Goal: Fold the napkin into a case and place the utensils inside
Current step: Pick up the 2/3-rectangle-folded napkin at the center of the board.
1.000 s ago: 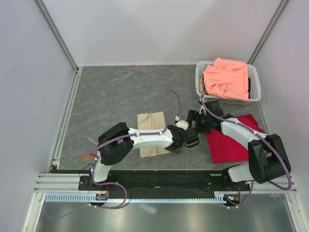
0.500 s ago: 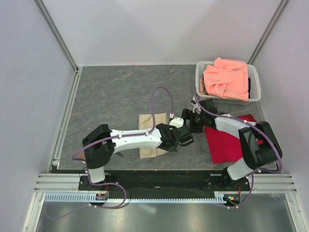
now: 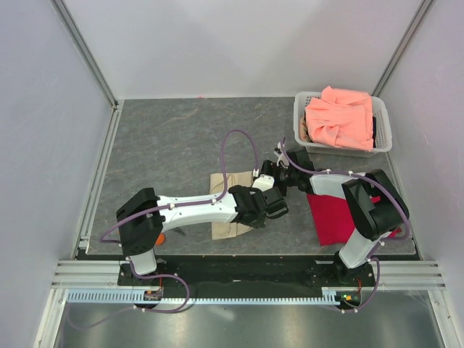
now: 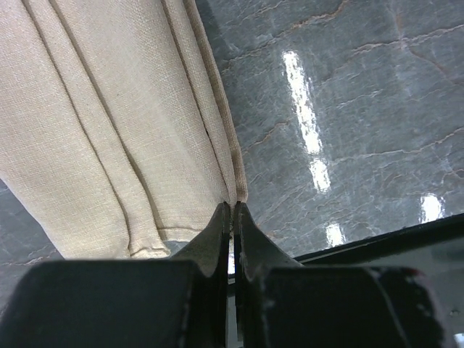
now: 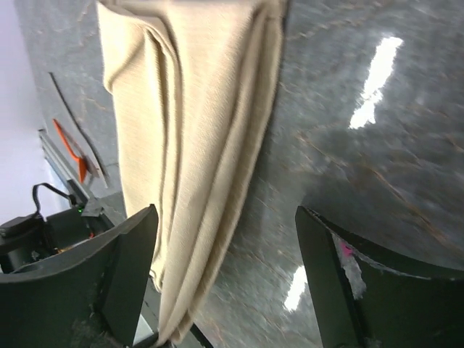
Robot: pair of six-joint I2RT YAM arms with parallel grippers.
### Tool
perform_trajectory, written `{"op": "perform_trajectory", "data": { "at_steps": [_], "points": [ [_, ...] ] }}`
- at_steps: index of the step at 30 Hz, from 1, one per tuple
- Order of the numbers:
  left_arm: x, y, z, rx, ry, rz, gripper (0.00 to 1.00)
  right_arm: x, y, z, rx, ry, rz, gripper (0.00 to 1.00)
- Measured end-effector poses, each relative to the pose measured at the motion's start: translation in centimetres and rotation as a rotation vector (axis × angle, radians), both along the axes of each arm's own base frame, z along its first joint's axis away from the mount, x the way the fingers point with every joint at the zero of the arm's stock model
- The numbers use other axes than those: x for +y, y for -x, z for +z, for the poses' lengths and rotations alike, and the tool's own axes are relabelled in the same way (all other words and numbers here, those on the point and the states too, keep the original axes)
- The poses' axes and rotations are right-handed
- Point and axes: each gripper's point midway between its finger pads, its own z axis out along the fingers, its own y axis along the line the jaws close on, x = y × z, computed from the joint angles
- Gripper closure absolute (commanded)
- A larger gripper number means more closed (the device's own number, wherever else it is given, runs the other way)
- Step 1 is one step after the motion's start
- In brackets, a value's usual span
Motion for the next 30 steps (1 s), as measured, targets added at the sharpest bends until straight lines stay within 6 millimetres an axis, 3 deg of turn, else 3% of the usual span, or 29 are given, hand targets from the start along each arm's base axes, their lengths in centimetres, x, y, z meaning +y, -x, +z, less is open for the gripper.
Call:
{"op": "perform_trajectory", "data": {
  "at_steps": [10,13,16,21,26,27,28,30],
  "points": [
    [-0.6,0.1,0.7,0.002,0.040,-0.006,0.98,1.3,-0.1,-0.3,-0.024,-0.062,0.013,0.29],
    [-0.7,0.2,0.7,0.010,0.045,-0.009,0.98,1.4,-0.1,-0.5,-0.028,-0.069,0.007,0.37],
    [-0.8,0.4,0.7,0.019,0.050,-0.013,0.98,1.5,-0.2,-0.9,-0.027,-0.076,0.008,0.52],
    [-1.0,0.4,0.8,0.021,0.060,-0.015,0.98,1.4,-0.2,-1.6,-0.012,-0.071,-0.008,0.61],
    [-1.5,0.6,0.7,0.035,0.079,-0.023,0.97,1.3,-0.3,-1.8,-0.016,-0.068,-0.028,0.83],
    [-1.7,0.7,0.7,0.038,0.083,-0.026,0.94,1.3,-0.4,-1.8,-0.019,-0.071,-0.029,0.87],
    [-1.9,0.7,0.6,0.039,0.089,-0.028,0.79,1.4,-0.5,-1.8,-0.021,-0.075,-0.031,0.95],
    [-2.2,0.7,0.5,0.044,0.096,-0.041,0.65,1.4,-0.6,-1.9,-0.019,-0.078,-0.033,1.00]
  ]
}}
